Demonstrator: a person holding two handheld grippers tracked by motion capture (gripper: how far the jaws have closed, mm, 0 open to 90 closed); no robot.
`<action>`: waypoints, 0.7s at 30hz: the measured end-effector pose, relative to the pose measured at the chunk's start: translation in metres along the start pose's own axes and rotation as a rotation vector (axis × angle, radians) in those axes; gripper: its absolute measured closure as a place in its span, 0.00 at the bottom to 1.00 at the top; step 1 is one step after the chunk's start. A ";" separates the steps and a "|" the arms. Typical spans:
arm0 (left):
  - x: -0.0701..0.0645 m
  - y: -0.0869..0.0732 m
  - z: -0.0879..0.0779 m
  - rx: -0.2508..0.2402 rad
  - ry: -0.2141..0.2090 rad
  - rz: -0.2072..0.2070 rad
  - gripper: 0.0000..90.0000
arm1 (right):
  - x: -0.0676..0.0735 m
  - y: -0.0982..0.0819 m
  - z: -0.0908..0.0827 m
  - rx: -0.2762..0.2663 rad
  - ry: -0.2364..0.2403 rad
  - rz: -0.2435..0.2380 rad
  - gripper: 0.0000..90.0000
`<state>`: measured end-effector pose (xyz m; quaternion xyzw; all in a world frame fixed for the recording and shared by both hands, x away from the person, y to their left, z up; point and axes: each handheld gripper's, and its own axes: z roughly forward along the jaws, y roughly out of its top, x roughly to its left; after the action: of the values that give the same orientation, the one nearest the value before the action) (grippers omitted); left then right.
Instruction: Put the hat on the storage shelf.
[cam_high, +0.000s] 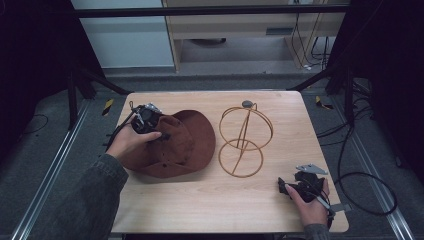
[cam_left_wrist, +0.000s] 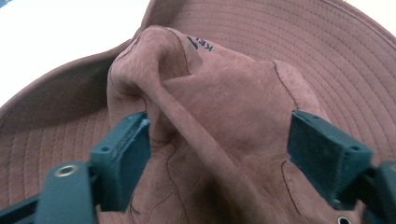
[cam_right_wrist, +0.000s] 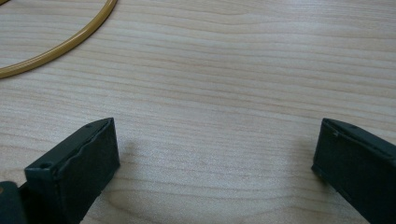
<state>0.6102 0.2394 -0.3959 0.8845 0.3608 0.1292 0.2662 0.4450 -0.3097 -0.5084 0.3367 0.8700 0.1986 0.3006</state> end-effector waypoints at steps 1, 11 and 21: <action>0.000 -0.001 0.001 0.000 0.003 -0.008 0.28 | 0.000 0.000 0.000 0.000 0.001 0.001 0.00; 0.000 -0.001 0.002 0.039 0.009 -0.014 0.65 | 0.000 0.000 0.000 -0.003 0.004 0.001 0.00; 0.003 -0.004 0.002 0.064 0.003 -0.035 0.96 | 0.000 0.000 0.000 -0.003 0.004 0.002 0.00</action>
<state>0.6103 0.2433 -0.3997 0.8859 0.3803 0.1142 0.2397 0.4448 -0.3092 -0.5085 0.3366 0.8699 0.2009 0.2993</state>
